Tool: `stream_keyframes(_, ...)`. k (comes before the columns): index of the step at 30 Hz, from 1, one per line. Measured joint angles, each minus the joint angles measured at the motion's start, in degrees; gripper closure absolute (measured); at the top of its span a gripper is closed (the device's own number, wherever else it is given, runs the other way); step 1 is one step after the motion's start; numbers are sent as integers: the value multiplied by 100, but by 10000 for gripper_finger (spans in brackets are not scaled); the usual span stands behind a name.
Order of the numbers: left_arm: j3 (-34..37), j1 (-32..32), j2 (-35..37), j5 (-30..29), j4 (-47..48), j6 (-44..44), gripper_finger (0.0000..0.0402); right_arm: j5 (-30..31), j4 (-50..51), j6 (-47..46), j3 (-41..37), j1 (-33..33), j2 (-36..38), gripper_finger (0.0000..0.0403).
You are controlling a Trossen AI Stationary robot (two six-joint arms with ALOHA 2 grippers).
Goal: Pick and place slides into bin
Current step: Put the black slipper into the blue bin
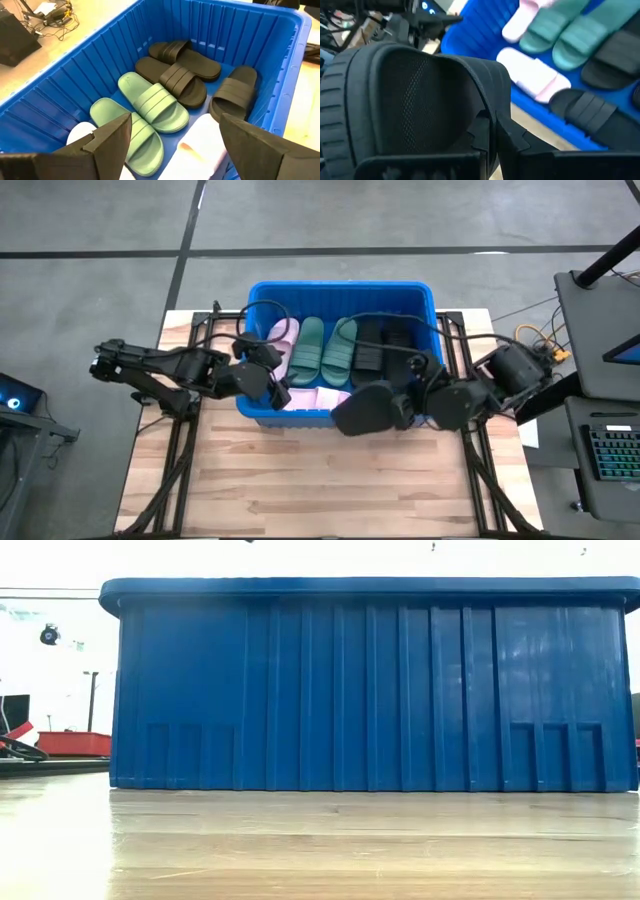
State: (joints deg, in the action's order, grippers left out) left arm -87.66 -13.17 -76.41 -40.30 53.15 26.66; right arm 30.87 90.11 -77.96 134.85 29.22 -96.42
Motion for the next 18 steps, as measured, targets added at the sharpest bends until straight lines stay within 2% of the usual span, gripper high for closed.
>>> stream_keyframes(7, 0, 0, 123, 18, -9, 6, 118, 379, -7, 500, 0, -360, 188, 395)
stream_keyframes(18, 0, 6, 127, -85, -16, 3, 118, 540, -7, 1639, -22, -1468, 227, 395)
